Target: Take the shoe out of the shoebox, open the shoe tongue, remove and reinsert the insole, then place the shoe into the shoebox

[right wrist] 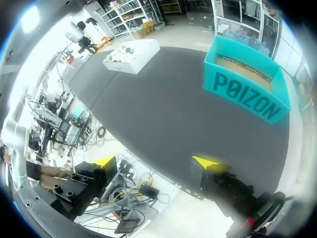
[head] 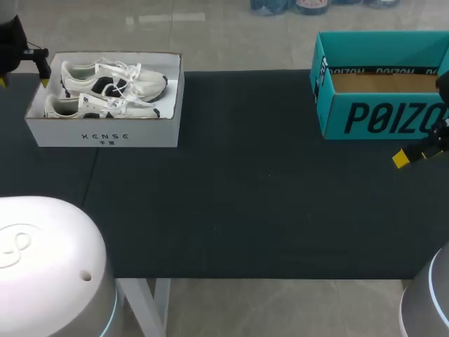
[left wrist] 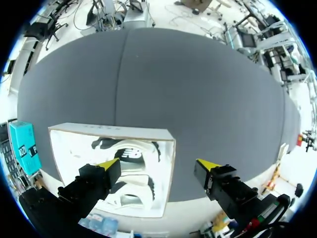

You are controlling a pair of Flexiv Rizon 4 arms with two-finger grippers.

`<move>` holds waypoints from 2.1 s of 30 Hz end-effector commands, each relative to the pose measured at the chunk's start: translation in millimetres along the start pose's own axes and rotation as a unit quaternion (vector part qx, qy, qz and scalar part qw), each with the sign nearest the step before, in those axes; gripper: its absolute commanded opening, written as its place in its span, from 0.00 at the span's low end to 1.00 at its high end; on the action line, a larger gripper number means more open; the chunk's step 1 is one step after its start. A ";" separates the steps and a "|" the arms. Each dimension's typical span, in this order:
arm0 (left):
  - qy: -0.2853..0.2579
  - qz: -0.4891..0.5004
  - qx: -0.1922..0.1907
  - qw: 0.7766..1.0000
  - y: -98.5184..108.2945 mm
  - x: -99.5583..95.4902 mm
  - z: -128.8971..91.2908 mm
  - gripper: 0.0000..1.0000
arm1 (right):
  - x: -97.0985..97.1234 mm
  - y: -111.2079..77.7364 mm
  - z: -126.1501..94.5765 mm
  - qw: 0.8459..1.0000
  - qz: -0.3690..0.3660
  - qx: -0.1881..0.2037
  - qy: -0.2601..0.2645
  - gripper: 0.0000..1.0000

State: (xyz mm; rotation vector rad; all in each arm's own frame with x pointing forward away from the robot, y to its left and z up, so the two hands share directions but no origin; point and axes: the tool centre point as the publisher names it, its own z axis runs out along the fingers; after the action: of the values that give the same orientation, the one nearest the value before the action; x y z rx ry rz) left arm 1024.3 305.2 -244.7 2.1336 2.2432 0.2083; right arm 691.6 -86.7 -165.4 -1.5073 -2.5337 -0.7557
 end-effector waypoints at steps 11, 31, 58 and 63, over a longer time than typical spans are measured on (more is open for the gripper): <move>-0.013 0.001 0.022 1.000 21.1 2.4 54.7 1.00 | -0.5 0.6 1.3 1.000 0.001 0.001 0.000 1.00; -0.023 -0.028 0.030 0.999 33.3 -5.6 84.2 1.00 | -0.5 0.6 1.3 1.000 0.001 0.001 0.000 1.00; -0.017 -0.030 0.031 0.999 37.0 -18.5 108.6 0.97 | -0.5 0.6 1.3 1.000 0.001 0.001 0.000 1.00; -0.017 -0.030 0.032 0.999 36.9 -19.0 113.8 0.69 | -0.5 0.6 1.3 1.000 0.001 0.001 0.000 1.00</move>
State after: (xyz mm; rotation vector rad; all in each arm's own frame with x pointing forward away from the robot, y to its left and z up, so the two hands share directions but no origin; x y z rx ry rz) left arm 1072.9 295.4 -350.5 2.0777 2.3214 0.0999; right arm 691.6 -86.8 -165.4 -1.5074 -2.5337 -0.7557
